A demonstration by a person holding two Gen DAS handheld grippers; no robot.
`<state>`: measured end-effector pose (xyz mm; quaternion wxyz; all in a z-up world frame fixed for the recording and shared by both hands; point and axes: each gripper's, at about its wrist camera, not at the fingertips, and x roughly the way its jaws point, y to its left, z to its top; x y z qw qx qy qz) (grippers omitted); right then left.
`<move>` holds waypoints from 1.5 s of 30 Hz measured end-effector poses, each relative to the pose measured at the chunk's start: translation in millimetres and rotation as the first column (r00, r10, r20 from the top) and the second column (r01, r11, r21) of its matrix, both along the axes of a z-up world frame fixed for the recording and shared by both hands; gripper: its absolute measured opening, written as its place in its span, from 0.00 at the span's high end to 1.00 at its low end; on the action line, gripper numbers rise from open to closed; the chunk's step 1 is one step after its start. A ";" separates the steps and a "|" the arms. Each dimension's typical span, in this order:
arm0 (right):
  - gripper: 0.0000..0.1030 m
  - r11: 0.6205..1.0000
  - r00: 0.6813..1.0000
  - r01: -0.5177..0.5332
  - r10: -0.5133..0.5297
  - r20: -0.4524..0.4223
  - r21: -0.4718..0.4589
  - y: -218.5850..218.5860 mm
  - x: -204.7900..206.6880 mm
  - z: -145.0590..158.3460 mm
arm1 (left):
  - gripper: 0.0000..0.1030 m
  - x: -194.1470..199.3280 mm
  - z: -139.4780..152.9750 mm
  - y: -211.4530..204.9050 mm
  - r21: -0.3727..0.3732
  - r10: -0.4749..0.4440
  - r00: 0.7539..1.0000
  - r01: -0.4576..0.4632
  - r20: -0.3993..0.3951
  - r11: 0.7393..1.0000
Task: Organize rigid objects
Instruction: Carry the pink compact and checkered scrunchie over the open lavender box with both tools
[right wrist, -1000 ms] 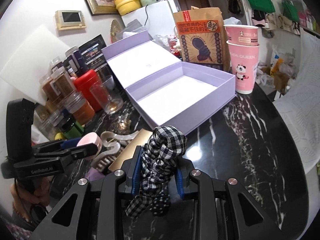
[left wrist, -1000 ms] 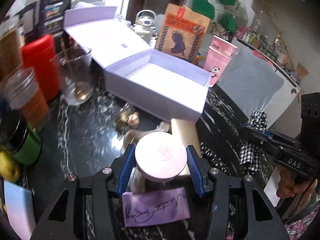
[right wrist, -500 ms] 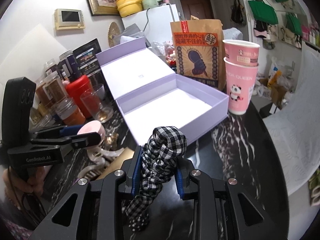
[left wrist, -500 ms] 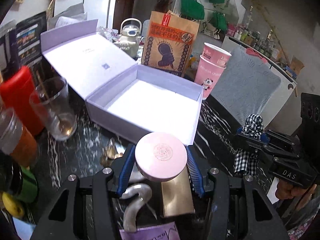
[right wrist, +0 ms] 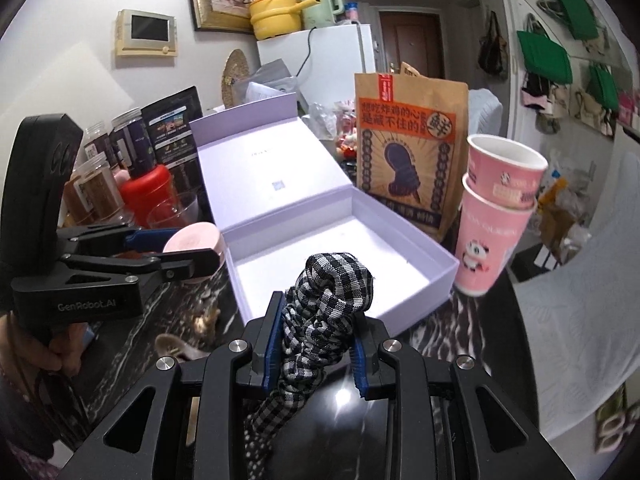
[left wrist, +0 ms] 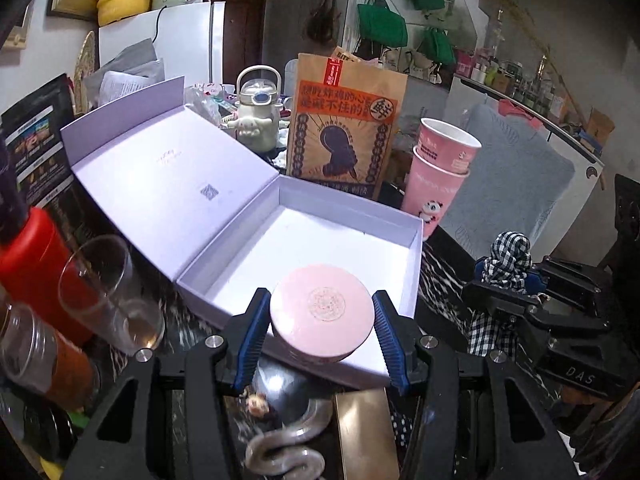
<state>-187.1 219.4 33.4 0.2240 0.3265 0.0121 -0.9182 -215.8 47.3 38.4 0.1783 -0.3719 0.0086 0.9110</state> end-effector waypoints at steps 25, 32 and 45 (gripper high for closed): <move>0.72 0.996 0.999 0.033 -0.032 -0.023 0.079 -11.4 -94.3 10.5 | 0.50 -94.4 11.9 11.9 -0.010 -0.016 0.998 0.015 -0.059 1.000; 0.72 0.994 0.999 0.036 -0.034 -0.020 0.105 -16.9 -114.3 5.3 | 0.50 -115.5 5.1 18.9 -0.036 -0.021 0.998 0.019 -0.059 0.999; 0.72 0.986 0.999 0.053 -0.055 0.003 0.157 -24.5 -143.1 -19.0 | 0.50 -146.3 -28.8 29.0 -0.077 -0.038 0.999 0.040 0.017 0.996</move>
